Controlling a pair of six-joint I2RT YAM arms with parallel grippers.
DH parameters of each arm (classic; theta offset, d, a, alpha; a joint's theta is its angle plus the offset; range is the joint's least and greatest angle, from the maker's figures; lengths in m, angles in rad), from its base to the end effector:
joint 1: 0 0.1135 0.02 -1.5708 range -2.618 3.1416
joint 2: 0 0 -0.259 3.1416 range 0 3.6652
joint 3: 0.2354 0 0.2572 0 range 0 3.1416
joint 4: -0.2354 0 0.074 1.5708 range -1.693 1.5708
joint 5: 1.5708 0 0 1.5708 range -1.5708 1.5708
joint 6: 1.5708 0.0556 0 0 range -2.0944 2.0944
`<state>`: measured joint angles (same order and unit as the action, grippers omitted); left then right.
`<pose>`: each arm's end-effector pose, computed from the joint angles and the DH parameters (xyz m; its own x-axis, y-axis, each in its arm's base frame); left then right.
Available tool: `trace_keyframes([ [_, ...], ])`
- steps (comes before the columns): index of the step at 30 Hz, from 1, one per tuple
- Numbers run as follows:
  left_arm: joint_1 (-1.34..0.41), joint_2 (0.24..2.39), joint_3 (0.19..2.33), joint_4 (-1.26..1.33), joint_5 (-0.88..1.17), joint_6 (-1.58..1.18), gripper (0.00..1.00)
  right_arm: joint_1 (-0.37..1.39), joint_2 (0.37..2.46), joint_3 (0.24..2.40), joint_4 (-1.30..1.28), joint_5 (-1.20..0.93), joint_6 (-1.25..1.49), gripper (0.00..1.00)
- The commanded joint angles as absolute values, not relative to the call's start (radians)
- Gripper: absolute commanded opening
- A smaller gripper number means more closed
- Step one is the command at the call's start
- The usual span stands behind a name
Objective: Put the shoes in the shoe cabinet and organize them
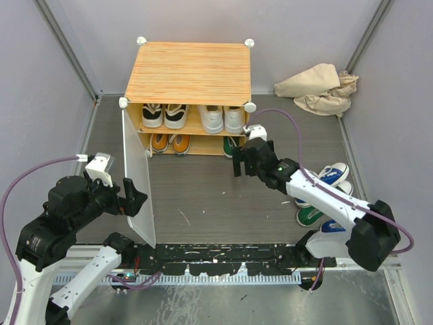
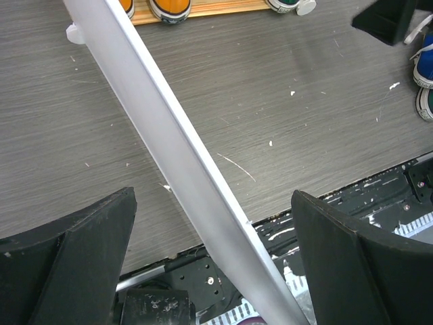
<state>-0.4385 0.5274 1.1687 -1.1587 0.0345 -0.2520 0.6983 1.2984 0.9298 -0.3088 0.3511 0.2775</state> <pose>0.0656 -0.0329 0.3775 -0.5462 -0.0191 -0.8374 0.3256 0.9163 -0.2332 0.2448 0.1805 0.2497 -0.5708 -0.1433 -0.8085 -0.2517 0.9678 0.0061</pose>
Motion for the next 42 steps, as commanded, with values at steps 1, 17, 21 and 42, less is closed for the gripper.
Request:
trace_keyframes([
  [1, -0.435, 0.508, 1.146, -1.113, 0.004, -0.239, 0.98, 0.699, 1.183, 0.94, -0.744, 0.534, 0.55, 1.0],
  [17, -0.434, 0.472, 1.143, -1.103, 0.054, -0.206, 0.98, 0.394, 1.012, 0.882, -1.08, 0.636, 0.808, 0.99],
  [21, -0.434, 0.462, 1.142, -1.103, 0.052, -0.204, 0.98, 0.307, 1.024, 0.818, -0.957, 0.541, 0.78, 0.96],
  [42, -0.434, 0.453, 1.14, -1.128, 0.002, -0.185, 0.98, 0.207, 1.046, 0.89, -0.704, 0.68, 0.624, 0.01],
])
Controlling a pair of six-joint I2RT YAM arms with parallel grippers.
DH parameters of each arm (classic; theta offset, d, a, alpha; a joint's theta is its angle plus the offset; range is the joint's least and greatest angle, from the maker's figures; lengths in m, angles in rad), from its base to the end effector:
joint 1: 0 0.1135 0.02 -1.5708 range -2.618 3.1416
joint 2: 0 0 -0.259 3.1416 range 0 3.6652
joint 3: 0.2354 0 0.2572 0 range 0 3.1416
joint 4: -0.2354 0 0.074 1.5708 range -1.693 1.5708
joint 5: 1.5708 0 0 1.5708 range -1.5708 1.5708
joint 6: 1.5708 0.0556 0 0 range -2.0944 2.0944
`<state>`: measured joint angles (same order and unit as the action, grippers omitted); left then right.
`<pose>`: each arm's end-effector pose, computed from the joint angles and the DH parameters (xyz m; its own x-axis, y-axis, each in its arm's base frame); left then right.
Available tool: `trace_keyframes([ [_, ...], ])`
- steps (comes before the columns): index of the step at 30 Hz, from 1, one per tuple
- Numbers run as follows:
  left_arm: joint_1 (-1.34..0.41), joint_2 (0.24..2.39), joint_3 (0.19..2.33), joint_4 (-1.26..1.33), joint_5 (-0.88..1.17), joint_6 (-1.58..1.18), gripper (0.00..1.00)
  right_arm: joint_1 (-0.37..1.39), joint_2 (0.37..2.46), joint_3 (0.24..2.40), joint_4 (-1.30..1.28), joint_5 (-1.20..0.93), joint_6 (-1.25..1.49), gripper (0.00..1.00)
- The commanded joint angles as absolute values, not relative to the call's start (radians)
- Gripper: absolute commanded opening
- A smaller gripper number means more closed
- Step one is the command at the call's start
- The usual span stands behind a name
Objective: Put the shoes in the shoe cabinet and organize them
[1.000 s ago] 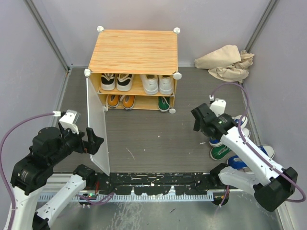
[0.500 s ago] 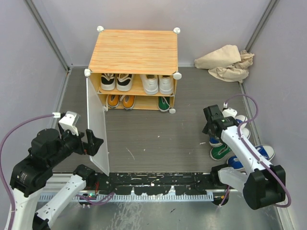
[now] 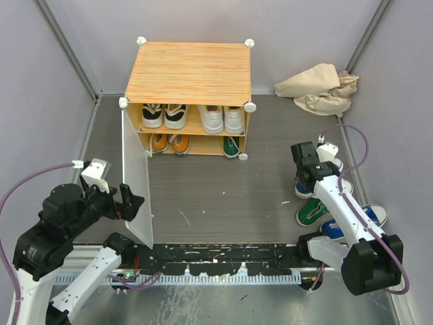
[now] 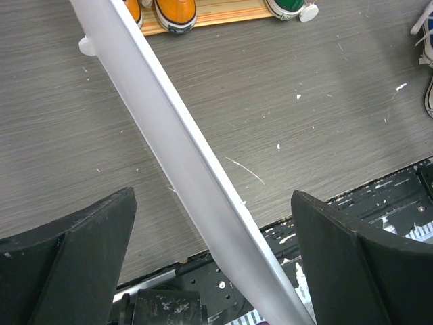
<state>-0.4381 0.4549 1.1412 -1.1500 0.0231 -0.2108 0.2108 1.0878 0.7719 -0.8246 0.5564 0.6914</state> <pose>0.0526 -0.0261 0.3742 -0.4887 -0.0021 -0.8724 0.3483 0.9164 -0.1972 0.2082 0.0145 0.2120 -0.6606 0.4124 -0.6274 0.5958 0.7964 -0.1038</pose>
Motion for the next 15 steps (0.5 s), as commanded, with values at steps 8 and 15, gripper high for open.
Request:
trace_keyframes([
  [8, -0.434, 0.47, 1.144, -1.128, 0.002, -0.185, 0.98, 0.14, 1.237, 0.896, -0.459, 0.786, 0.535, 0.01],
  [15, -0.434, 0.46, 1.155, -1.137, 0.004, -0.194, 0.98, 0.062, 1.31, 0.881, -0.555, 0.696, 0.645, 0.99],
])
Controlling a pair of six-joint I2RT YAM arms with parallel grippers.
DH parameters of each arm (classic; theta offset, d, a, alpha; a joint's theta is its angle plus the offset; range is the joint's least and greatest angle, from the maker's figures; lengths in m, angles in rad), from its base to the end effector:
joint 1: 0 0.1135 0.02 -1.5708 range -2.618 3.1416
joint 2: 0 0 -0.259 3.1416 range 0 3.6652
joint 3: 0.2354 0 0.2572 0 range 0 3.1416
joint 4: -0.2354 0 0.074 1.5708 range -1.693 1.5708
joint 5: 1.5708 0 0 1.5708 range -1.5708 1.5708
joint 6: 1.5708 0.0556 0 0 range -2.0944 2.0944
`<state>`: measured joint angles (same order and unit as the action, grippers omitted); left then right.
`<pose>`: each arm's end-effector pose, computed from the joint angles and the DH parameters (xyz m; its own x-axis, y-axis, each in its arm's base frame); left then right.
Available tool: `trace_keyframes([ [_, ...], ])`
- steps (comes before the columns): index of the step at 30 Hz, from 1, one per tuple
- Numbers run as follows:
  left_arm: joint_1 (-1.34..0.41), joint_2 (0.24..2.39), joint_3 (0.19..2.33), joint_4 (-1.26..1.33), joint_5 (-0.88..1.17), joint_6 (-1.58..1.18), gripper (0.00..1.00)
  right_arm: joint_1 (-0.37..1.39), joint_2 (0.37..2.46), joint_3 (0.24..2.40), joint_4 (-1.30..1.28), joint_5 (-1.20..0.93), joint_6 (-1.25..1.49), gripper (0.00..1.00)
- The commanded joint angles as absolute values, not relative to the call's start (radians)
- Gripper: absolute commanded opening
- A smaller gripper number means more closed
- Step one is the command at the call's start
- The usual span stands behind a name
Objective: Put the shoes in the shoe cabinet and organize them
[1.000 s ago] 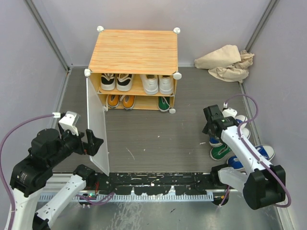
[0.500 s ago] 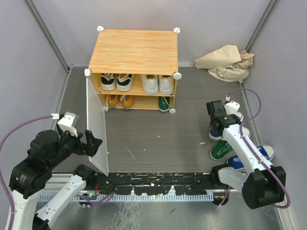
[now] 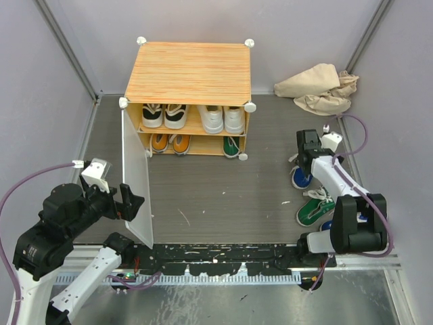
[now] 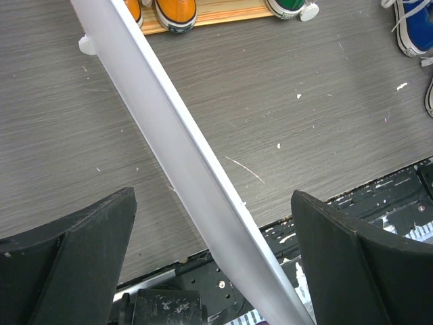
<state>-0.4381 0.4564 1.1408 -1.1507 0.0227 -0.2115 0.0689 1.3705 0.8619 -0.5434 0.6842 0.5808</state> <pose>0.0530 -0.0262 0.3740 -0.4909 -0.0018 -0.8712 0.3472 0.9168 -0.1975 0.2760 -0.0162 0.1962 -0.5820 0.3860 -0.7157 0.6922 0.6972 -0.1868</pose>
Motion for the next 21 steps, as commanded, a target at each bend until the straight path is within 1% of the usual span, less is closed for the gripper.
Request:
trace_keyframes([
  [1, -0.434, 0.463, 1.154, -1.138, 0.006, -0.194, 0.98, 0.061, 1.285, 0.878, -0.582, 0.675, 0.65, 1.0],
  [5, -0.434, 0.462, 1.156, -1.132, 0.018, -0.191, 0.98, 0.059, 1.17, 0.854, -0.713, 0.581, 0.699, 1.0],
  [9, -0.434, 0.446, 1.149, -1.117, 0.019, -0.19, 0.98, 0.058, 1.103, 0.843, -0.824, 0.523, 0.791, 0.94],
  [13, -0.434, 0.446, 1.157, -1.119, 0.032, -0.187, 0.98, 0.034, 1.072, 0.801, -0.843, 0.494, 0.861, 0.88],
  [18, -0.435, 0.439, 1.164, -1.123, 0.034, -0.182, 0.98, -0.022, 1.087, 0.741, -0.821, 0.441, 0.913, 0.82],
  [21, -0.436, 0.432, 1.163, -1.13, 0.025, -0.179, 0.98, -0.061, 1.079, 0.704, -0.796, 0.424, 0.942, 0.75],
])
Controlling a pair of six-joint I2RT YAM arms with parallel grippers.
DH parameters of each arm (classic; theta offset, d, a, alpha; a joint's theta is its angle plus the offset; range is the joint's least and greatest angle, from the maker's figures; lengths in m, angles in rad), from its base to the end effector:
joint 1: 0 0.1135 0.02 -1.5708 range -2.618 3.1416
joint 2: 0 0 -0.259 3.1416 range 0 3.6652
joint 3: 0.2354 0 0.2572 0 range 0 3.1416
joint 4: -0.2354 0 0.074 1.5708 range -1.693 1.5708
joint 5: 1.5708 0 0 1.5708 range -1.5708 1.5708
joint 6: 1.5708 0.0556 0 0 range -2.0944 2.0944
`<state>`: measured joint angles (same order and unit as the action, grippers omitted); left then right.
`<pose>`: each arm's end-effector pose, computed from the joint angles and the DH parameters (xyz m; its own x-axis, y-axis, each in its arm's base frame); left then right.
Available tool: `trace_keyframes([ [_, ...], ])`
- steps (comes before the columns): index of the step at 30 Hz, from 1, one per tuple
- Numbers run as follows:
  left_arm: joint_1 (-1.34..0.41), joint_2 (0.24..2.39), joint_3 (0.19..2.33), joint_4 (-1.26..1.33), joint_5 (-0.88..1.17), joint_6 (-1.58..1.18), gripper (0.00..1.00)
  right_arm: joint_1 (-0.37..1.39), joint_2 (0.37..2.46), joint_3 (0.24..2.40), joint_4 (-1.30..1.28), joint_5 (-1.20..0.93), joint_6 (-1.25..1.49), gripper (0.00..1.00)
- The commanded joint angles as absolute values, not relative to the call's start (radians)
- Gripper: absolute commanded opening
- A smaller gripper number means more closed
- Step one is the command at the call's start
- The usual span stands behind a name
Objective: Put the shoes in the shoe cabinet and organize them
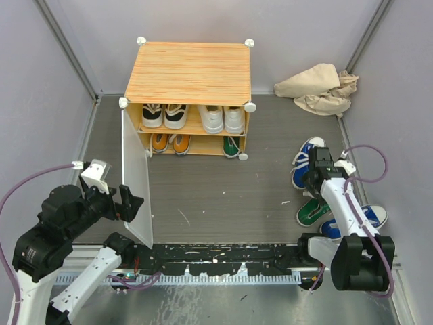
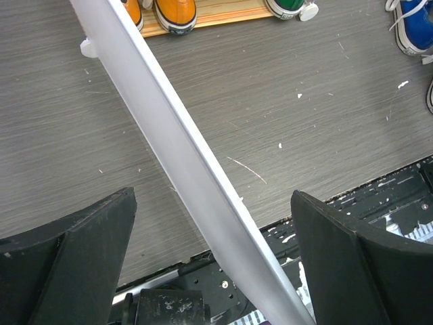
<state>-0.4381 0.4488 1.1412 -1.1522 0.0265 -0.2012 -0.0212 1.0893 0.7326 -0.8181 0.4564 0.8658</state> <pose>0.0510 -0.0255 0.3742 -0.4828 0.0056 -0.8757 0.3563 0.9147 -0.1906 0.2026 -0.0288 0.1976 -0.4538 0.6934 -0.5596 0.8250 0.5643 0.0303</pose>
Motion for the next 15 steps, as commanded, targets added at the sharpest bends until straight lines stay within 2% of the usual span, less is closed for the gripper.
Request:
trace_keyframes([
  [1, -0.436, 0.429, 1.164, -1.132, 0.021, -0.178, 0.98, -0.08, 1.081, 0.693, -0.78, 0.409, 0.94, 0.74],
  [12, -0.436, 0.417, 1.147, -1.136, 0.009, -0.175, 0.98, -0.264, 1.254, 0.546, -0.562, 0.258, 0.863, 0.69],
  [13, -0.436, 0.417, 1.148, -1.137, 0.008, -0.175, 0.98, -0.269, 1.272, 0.542, -0.549, 0.255, 0.856, 0.62],
  [15, -0.435, 0.415, 1.148, -1.139, 0.004, -0.175, 0.98, -0.274, 1.284, 0.53, -0.518, 0.233, 0.841, 0.42],
])
